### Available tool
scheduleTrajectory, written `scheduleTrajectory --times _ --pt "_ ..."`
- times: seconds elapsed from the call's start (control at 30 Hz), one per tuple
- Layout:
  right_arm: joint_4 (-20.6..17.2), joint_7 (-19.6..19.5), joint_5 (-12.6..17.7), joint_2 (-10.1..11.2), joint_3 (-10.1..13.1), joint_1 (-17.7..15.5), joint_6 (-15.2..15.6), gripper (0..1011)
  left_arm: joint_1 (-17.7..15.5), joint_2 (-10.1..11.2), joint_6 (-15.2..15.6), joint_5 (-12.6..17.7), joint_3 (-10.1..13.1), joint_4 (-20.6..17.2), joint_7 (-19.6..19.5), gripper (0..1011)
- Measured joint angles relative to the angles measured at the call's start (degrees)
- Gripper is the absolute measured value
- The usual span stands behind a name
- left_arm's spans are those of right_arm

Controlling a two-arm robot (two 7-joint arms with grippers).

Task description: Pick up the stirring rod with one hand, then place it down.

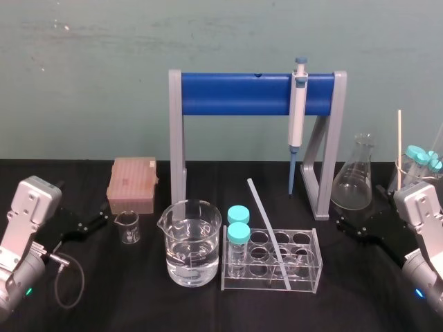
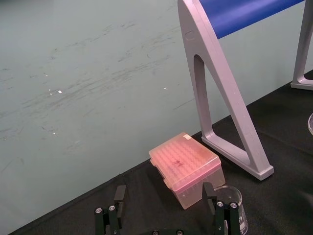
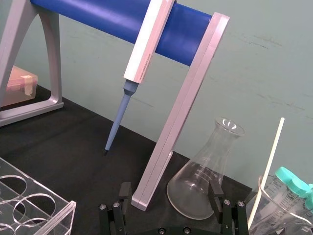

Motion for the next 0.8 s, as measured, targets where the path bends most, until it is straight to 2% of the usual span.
scheduleTrajectory --times 0.8 --pt "0.0 0.0 0.0 0.0 0.0 0.0 0.0 1003 0.0 0.0 0.0 0.0 0.0 0.0 0.0 1000"
